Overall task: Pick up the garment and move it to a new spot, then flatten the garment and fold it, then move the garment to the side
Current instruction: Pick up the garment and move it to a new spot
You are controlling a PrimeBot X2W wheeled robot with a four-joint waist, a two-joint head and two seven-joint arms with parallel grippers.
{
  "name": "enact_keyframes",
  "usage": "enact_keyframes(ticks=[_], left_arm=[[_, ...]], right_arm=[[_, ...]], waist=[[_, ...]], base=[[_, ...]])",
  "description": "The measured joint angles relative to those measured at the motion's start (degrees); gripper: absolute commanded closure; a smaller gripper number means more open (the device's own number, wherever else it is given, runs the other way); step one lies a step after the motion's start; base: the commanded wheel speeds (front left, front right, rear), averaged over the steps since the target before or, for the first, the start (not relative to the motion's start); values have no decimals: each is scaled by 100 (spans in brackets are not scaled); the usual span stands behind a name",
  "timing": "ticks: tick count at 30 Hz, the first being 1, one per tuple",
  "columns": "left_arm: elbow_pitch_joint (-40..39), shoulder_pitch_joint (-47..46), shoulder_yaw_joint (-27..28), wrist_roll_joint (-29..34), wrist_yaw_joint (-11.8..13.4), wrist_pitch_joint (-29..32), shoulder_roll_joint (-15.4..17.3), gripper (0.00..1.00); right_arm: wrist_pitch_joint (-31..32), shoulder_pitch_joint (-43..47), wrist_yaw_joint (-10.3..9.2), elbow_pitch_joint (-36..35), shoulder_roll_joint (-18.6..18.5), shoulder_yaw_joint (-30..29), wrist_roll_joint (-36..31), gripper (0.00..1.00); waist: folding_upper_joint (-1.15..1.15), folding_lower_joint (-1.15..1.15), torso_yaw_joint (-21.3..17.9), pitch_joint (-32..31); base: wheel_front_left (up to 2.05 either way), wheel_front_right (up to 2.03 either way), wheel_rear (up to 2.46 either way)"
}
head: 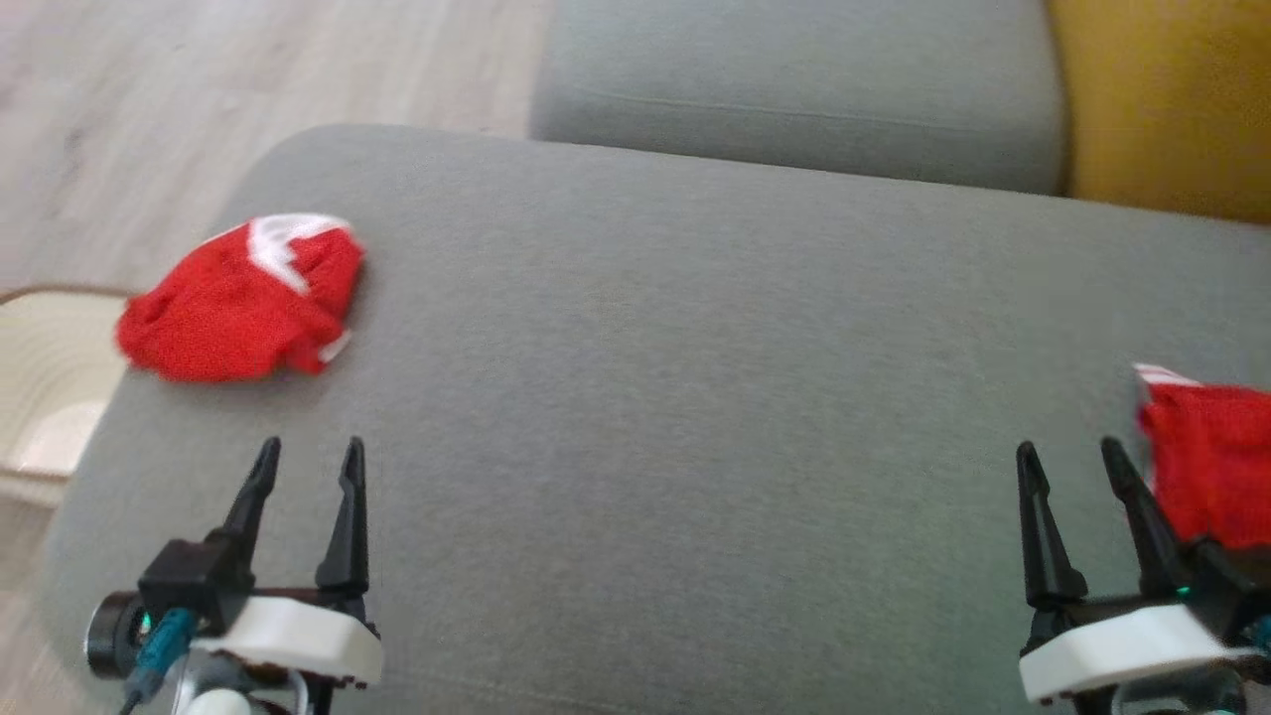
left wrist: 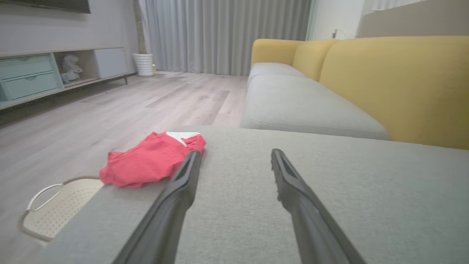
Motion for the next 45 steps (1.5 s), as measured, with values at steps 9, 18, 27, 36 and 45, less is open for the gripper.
enact_keyframes(ticks=[9,18,27,36,45], left_arm=[[7,-11,119,16,56,-1,55,0],[9,-11,224,15,44,-2,114,0],[23,-11,252,15,52,-2,114,0],[122,-38,271,65,54,-4,113,0],[403,-1195,818,-146,-126,-9,2,0]], right_arm=[[55,16,0,-77,5,138,-35,0],[55,12,0,-69,7,166,-35,0],[63,12,0,-27,7,174,-43,0],[148,6,-1,-37,7,172,-42,0],[606,-658,0,-553,4,203,-495,0]], waist=[[0,0,907,-52],[0,0,1325,-79],[0,0,1284,-105],[0,0,1235,-10],[0,1,1067,825]], base=[[0,0,0],[0,0,0],[0,0,0],[0,0,0],[0,0,0]])
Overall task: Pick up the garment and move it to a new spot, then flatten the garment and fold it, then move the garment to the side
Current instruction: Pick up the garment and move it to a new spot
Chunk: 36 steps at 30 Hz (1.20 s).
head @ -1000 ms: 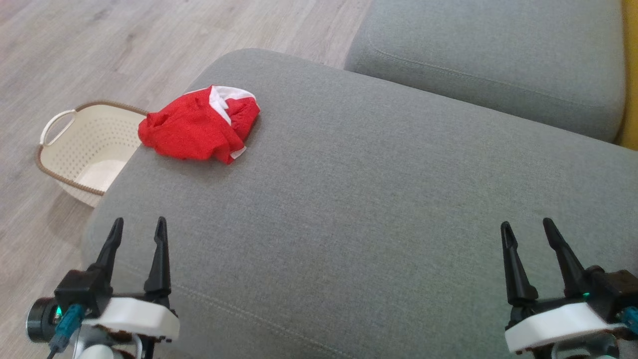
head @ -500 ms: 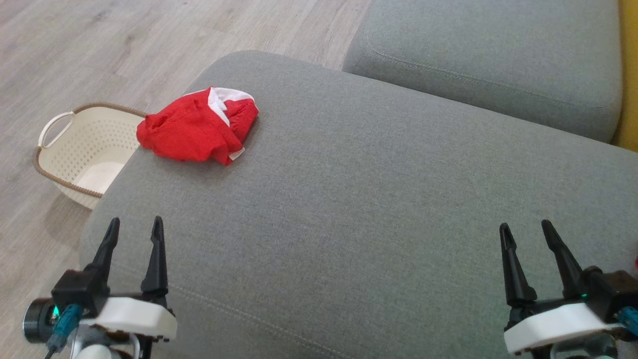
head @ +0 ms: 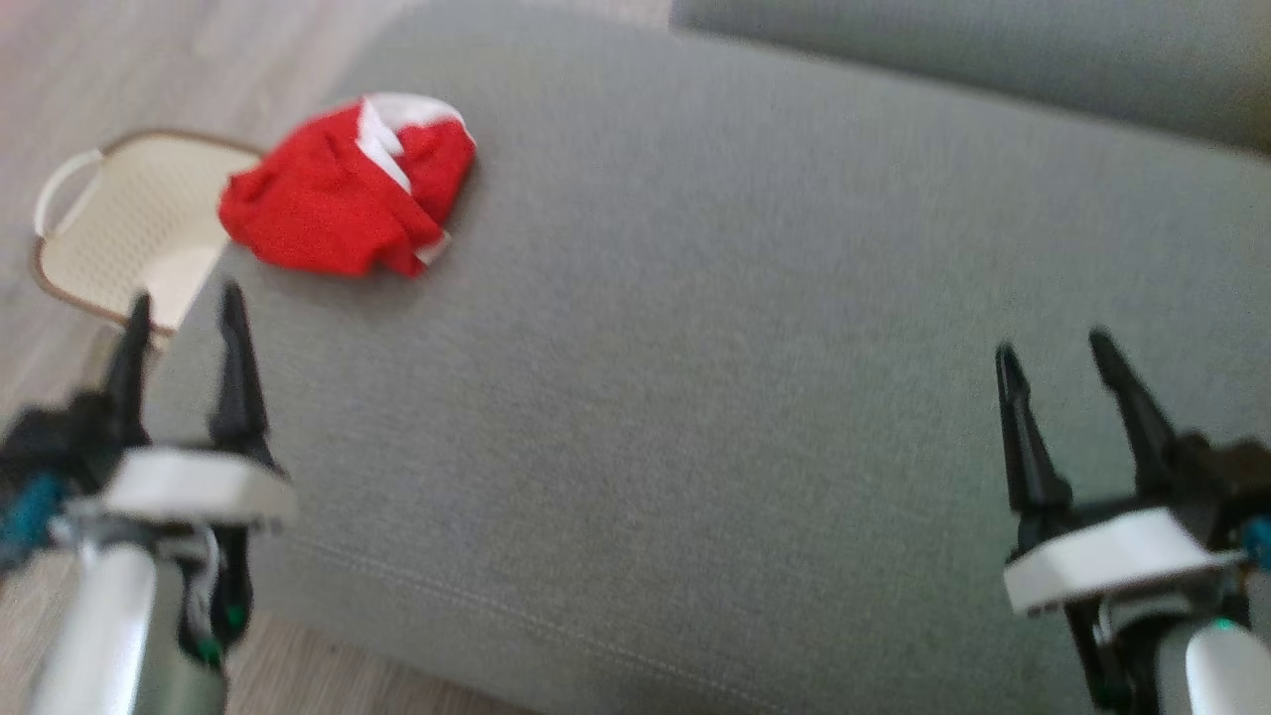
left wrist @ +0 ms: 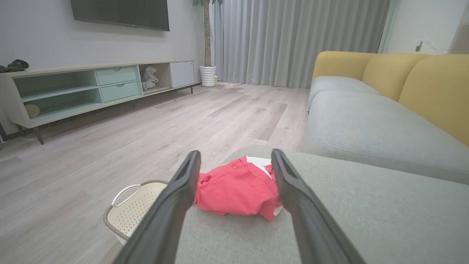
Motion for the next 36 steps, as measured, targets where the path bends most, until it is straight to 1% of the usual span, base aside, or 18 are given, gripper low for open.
enact_keyframes(ticks=[3,5,9,14,16,17,20,21,22,25,30,32,33,36], left_arm=[[357,-571,202,-51,-203,-1,-54,0],[754,-973,335,-56,-360,-12,-57,0],[1855,-1776,489,-55,-722,-41,-52,0],[3430,-2603,516,-58,-1070,-40,-40,0],[4031,-2883,488,-120,-1157,-38,-35,0],[4031,-2883,488,-120,-1157,-38,-35,0],[4811,-3284,400,-244,-1251,65,-27,0],[4999,-3400,377,-271,-1274,67,-15,16],[5166,-3503,349,-299,-1288,82,3,100],[5511,-3698,221,-335,-1294,81,80,100],[5519,-3749,165,-278,-1333,8,305,100],[5259,-3738,199,-229,-1326,8,412,100],[4857,-3734,271,-154,-1266,7,498,100],[4236,-3607,434,-52,-1172,1,572,100]], right_arm=[[186,-345,0,-187,-4,43,-244,0],[282,-554,0,-300,-9,77,-371,0],[390,-808,0,-366,-22,143,-508,0],[390,-894,0,-369,-29,156,-512,0],[389,-909,0,-352,-31,164,-512,0],[389,-909,0,-352,-31,164,-512,0],[380,-971,-1,-307,-32,164,-504,0],[371,-1005,0,-292,-32,165,-503,0],[357,-1031,0,-270,-32,166,-488,0],[293,-1057,0,-185,-33,163,-400,0],[115,-1070,-1,-42,-33,124,-269,0],[33,-1070,-1,27,-33,91,-192,0],[-24,-1061,0,90,-33,54,-135,0],[-109,-1053,-1,159,-33,1,-53,0]], waist=[[0,0,-80,439],[0,1,-143,741],[0,2,-298,1296],[0,2,-538,1767],[0,1,-644,1866],[0,1,-644,1866],[0,1,-761,1947],[0,1,-789,1958],[0,1,-810,1953],[0,-1,-845,1879],[0,-1,-864,1668],[0,0,-868,1551],[0,-1,-871,1419],[0,-1,-870,1212]], base=[[0,0,0],[0,0,0],[0,0,0],[0,0,0],[0,0,0],[0,0,0],[0,0,0],[0,0,0],[0,0,0],[0,0,0],[0,0,0],[0,0,0],[0,0,0],[0,0,0]])
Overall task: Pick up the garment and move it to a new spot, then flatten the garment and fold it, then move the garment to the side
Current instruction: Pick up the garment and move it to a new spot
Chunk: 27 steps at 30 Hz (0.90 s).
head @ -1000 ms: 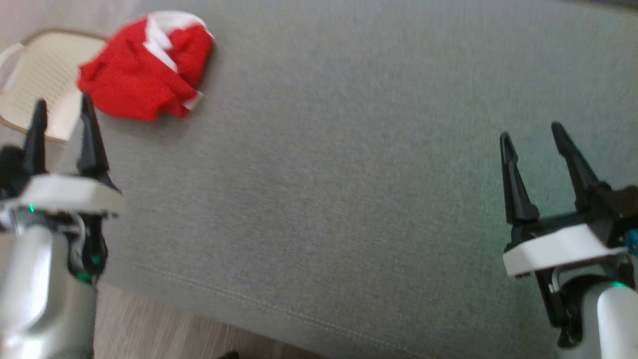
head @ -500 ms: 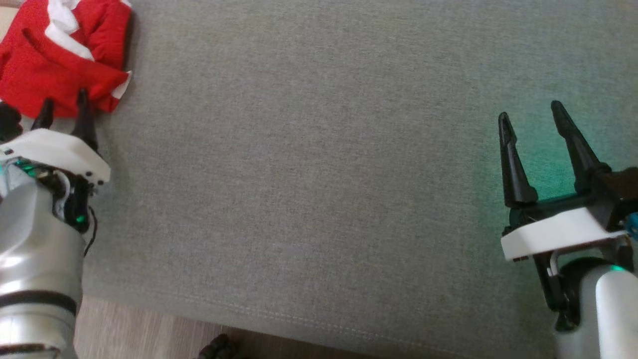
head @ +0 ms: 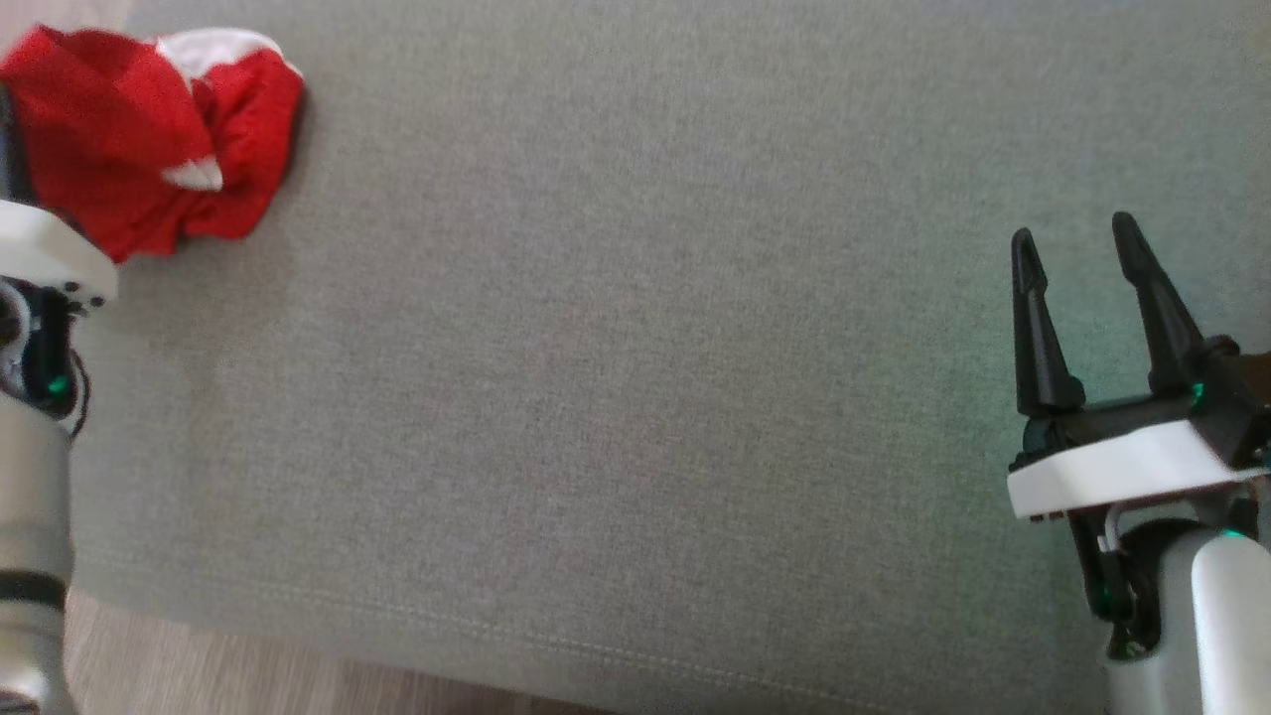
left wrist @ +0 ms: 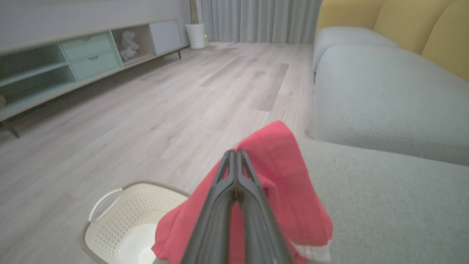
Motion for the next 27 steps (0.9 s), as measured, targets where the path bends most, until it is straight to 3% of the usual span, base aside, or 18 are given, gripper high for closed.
enact_keyframes(ticks=[6,16,22,27], left_arm=[[-1335,743,338,254,186,0,101,100],[-4117,2525,421,510,449,-37,-130,100],[-5390,3420,-12,513,498,283,-428,100],[-5780,3678,-643,505,369,503,-697,100]], right_arm=[[-120,193,1,109,2,-35,78,0],[-275,641,1,155,10,-94,365,0],[-345,855,1,156,13,-113,555,0],[-399,890,1,154,14,-76,608,0]], waist=[[0,0,-17,-430],[0,0,-255,-1141],[0,0,-606,-1304],[0,0,-942,-1282]], base=[[0,0,0],[0,0,0],[0,0,0],[0,0,0]])
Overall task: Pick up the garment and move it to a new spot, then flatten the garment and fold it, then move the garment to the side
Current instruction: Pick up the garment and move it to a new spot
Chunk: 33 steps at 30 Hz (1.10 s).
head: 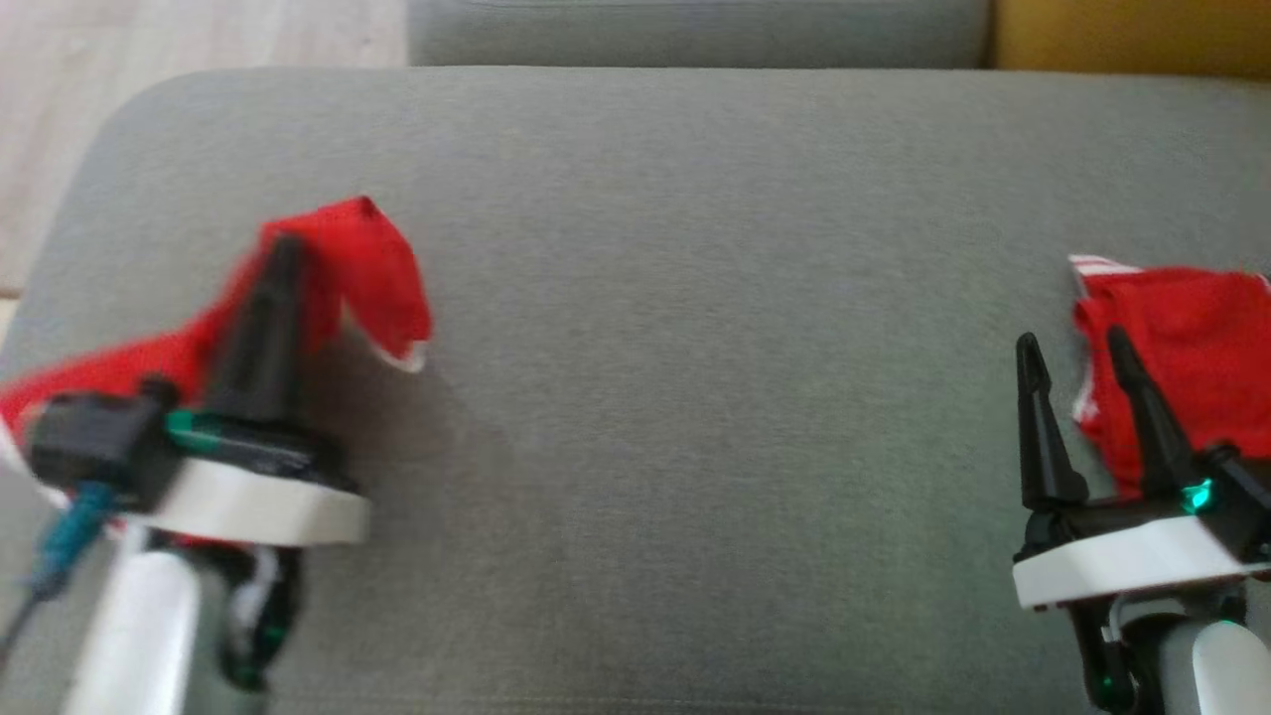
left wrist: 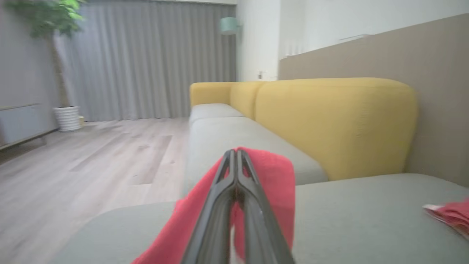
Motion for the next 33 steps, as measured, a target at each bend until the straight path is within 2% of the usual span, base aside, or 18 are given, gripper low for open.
enact_keyframes(ticks=[7,14,19,26,27,28,29,30,33], left_arm=[[43,-305,-1070,12,-346,59,-265,100],[145,-1297,-2100,112,-483,59,-505,100],[467,-1604,-2549,112,-489,132,-509,100],[1441,-1636,-3256,101,-490,244,-276,100],[1539,-1642,-3377,55,-490,245,-235,70],[1625,-1647,-3481,-26,-490,263,-211,7],[1691,-1647,-3549,-75,-490,255,-193,7],[1711,-1648,-3610,-83,-490,201,-174,0],[1741,-1635,-3684,-100,-487,12,-149,0]], right_arm=[[-65,-34,0,-21,4,102,25,0],[-210,-171,-1,-30,3,219,111,0],[-309,-214,0,-4,2,234,190,0],[-499,-248,0,176,3,298,303,0],[-519,-249,0,211,3,299,303,0],[-527,-253,-1,255,3,299,304,0],[-533,-260,-1,297,3,301,303,0],[-533,-275,0,335,4,311,303,0],[-532,-327,0,412,3,337,302,0]], waist=[[0,0,-527,240],[0,0,-1141,590],[0,0,-1463,863],[0,1,-1819,1278],[0,1,-1839,1308],[0,2,-1837,1318],[0,2,-1823,1311],[0,1,-1799,1289],[0,1,-1695,1172]], base=[[0,0,0],[0,0,0],[0,0,0],[0,0,0],[0,0,0],[0,0,0],[0,0,0],[0,0,0],[0,0,0]])
